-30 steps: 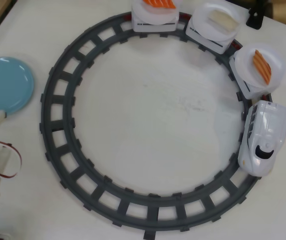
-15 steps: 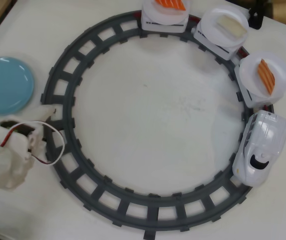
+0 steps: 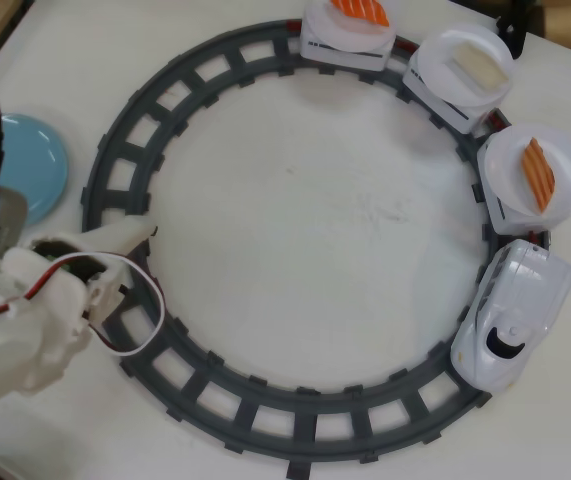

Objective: Pick up the sushi from the Shinkansen and put it on the blue dish

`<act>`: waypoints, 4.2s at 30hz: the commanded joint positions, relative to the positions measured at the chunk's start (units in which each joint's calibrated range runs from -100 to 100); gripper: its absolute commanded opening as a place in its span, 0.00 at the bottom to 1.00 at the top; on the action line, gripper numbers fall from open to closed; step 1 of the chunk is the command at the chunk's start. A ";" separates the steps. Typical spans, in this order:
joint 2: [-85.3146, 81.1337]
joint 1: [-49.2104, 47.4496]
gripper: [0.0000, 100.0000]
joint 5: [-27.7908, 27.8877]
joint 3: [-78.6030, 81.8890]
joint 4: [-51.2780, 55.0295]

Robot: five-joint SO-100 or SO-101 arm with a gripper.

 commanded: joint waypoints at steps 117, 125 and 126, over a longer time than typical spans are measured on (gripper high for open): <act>10.94 41.42 0.25 32.02 6.77 -17.29; 15.42 41.68 0.25 32.17 6.23 -17.29; 15.58 41.68 0.25 32.75 6.23 -17.29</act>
